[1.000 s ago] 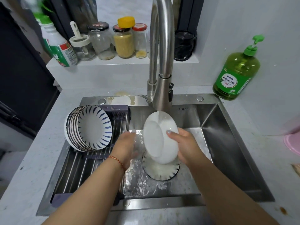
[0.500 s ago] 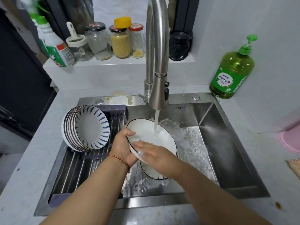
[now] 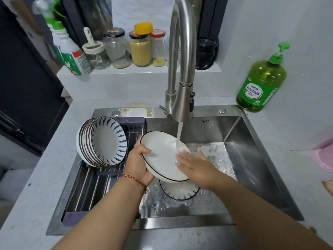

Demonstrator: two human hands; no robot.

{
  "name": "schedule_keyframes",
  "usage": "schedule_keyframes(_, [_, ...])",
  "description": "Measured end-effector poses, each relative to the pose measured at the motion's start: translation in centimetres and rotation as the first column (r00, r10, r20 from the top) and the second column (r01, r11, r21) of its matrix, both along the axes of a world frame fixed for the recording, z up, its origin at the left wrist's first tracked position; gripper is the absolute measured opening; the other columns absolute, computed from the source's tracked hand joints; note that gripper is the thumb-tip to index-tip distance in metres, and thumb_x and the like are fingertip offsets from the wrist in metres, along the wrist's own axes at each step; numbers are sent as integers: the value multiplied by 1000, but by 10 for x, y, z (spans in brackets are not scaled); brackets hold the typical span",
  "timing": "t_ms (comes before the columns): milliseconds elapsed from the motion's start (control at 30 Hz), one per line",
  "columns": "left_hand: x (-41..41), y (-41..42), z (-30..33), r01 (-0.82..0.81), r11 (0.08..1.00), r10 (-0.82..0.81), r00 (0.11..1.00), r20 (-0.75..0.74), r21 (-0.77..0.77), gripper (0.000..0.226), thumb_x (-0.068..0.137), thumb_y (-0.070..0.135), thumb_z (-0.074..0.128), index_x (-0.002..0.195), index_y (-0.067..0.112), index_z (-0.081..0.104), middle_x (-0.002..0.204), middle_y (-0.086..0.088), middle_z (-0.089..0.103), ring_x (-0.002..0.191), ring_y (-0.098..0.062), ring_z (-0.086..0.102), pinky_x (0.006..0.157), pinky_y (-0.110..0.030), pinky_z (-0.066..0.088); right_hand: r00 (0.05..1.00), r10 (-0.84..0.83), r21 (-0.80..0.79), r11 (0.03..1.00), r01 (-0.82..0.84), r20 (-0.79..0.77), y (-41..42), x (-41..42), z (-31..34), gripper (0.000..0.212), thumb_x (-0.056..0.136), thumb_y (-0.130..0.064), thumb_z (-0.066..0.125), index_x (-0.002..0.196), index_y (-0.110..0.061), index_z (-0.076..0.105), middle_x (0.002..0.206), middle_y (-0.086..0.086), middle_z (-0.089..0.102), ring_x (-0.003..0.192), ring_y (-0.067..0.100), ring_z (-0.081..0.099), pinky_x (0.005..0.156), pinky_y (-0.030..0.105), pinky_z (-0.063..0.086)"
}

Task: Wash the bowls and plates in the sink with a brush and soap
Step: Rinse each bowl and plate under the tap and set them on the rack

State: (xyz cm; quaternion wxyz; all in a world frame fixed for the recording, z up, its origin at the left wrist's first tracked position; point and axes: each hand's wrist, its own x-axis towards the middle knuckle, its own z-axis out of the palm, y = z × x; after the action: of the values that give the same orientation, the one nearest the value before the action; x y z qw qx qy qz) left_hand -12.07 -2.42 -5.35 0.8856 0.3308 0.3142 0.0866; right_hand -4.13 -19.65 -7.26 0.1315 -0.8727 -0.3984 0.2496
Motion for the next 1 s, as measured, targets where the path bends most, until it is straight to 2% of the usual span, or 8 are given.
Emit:
schedule_keyframes(200, [-3,7,8,33,999,-35,993,-111,-21,86,51,15,57,135,2,46,123,-25,59,107,-41,57,95,-65,42,997,17,425,904,-46,73,-23,-37,-29,38,90,-41,51,123,-27,63,132,-10,58,124,-5,44,111,28,30])
schedule_keyframes(333, [0,9,9,66,997,-71,983,-172,-36,30,89,28,47,101,5,62,91,-18,70,89,-35,64,88,-46,50,995,-90,536,842,59,33,-13,-51,-21,38,88,-37,54,117,-17,68,118,-6,68,109,1,58,98,16,41])
schedule_keyframes(400, [-2,10,10,106,994,-105,980,-170,-4,38,94,41,48,103,8,64,99,-17,71,95,-35,65,88,-48,51,995,-95,540,836,97,-33,-5,-60,-12,43,88,-40,49,120,-17,66,108,-6,71,98,-3,59,88,6,41])
schedule_keyframes(533, [-11,13,15,117,990,-98,971,-219,73,55,97,56,38,135,18,48,129,-21,54,116,-38,57,92,-55,50,901,-274,595,680,429,-337,19,-70,8,15,92,-31,56,89,-25,70,66,-8,60,58,1,51,56,24,44])
schedule_keyframes(633, [-24,21,22,73,959,-21,982,-188,275,47,101,48,32,134,20,50,133,-5,58,123,-16,54,97,-31,45,779,-317,565,550,615,-541,39,-70,19,19,93,-26,60,80,-14,68,67,-3,57,61,6,53,56,26,44])
schedule_keyframes(733, [-41,42,32,-28,885,91,990,-113,465,32,103,40,29,104,27,59,79,26,70,74,18,60,59,-1,43,778,-269,600,511,615,-568,65,-75,34,41,90,-36,60,80,4,59,70,4,50,64,12,48,57,28,38])
schedule_keyframes(900, [-57,92,33,-186,849,243,968,-54,496,40,104,41,26,123,24,56,115,18,66,80,18,59,66,-3,42,799,-262,618,519,590,-542,125,-75,49,36,93,-30,59,71,-2,55,66,1,47,61,11,45,56,26,34])
schedule_keyframes(1000, [-63,113,31,-158,868,215,974,-71,471,57,103,48,23,146,14,37,150,-1,43,130,-7,48,105,-20,34,782,-278,603,511,612,-558,163,-74,43,42,94,-28,58,64,-1,45,63,4,39,60,14,37,55,27,27])
